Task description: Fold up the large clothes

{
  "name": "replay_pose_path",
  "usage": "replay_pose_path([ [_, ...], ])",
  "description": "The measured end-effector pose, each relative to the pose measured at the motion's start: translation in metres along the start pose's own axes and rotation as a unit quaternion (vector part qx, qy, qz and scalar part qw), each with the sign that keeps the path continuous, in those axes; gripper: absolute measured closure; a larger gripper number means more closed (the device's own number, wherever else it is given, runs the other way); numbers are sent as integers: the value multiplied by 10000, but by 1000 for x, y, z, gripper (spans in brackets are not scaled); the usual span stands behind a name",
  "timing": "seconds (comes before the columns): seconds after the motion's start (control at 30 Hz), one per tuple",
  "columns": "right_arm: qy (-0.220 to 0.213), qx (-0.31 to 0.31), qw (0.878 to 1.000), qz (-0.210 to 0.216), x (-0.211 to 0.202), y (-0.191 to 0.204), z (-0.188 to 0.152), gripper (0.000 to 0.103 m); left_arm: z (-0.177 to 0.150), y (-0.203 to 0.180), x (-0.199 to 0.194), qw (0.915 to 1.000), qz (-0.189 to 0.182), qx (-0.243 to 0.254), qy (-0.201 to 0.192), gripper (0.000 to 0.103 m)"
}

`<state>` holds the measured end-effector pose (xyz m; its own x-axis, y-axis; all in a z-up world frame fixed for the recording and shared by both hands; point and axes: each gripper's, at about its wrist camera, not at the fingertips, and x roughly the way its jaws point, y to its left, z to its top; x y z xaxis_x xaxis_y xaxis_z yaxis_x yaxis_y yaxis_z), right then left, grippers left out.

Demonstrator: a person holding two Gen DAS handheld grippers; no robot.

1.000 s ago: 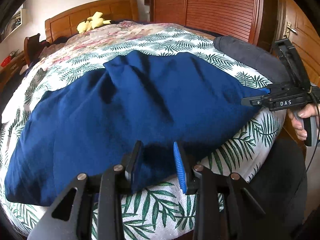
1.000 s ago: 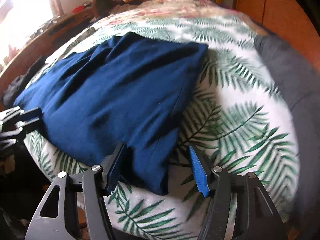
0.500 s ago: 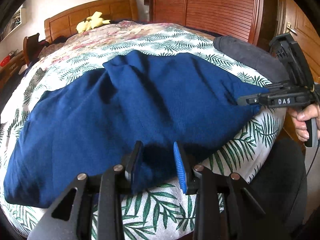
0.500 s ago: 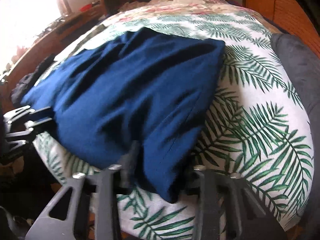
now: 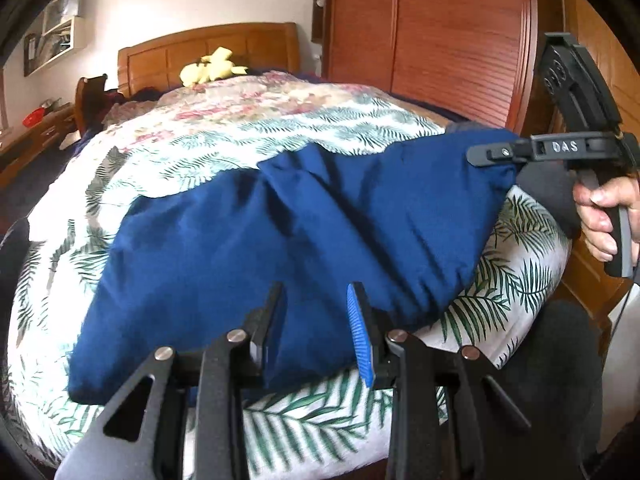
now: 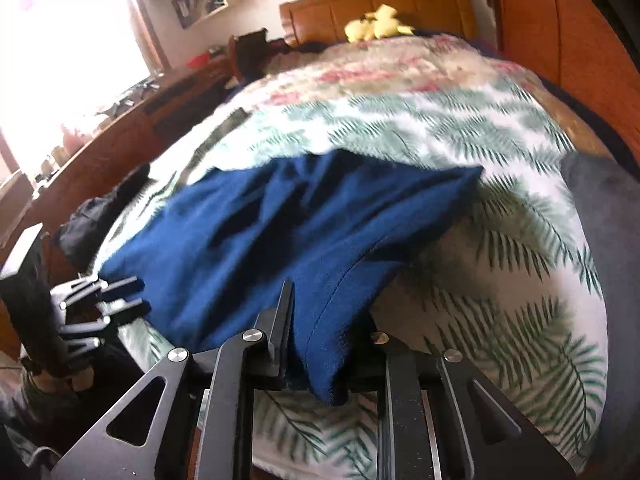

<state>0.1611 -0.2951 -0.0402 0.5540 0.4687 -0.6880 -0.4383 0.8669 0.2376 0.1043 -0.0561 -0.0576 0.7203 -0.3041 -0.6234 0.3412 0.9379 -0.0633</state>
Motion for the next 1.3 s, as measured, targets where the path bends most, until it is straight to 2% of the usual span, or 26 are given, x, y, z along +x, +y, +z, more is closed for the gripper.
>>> replay_pose_path([
  [0.3,-191,-726,9961,453,37,96,59,88,-10,41,-47,9989,190,-245,-356,73],
  [0.53,-268,-1153,9855,1214,78,189,92,88,-19,70,-72,9967,374,-482,-534,73],
  [0.6,-108,-1144,9824,1470,95,207,95,87,-22,77,-73,9964,412,-532,-522,73],
  [0.7,133,-1331,9799,1483,116,228,92,75,-25,81,-74,9960,453,-574,-510,73],
  [0.77,152,-1347,9788,1533,120,234,89,63,-26,82,-74,9959,463,-584,-516,73],
  [0.8,107,-1344,9779,1598,119,234,87,62,-26,83,-74,9958,465,-590,-523,73],
  [0.93,-36,-1488,9800,1317,110,225,81,61,-27,85,-72,9956,473,-618,-517,73],
  [1.03,35,-1638,9825,889,110,207,70,61,-27,87,-69,9955,477,-646,-494,73],
  [1.17,289,-1750,9834,384,122,180,49,61,-25,86,-64,9954,493,-662,-483,73],
  [1.3,683,-1705,9827,242,144,159,24,61,-25,84,-58,9951,560,-662,-466,73],
])
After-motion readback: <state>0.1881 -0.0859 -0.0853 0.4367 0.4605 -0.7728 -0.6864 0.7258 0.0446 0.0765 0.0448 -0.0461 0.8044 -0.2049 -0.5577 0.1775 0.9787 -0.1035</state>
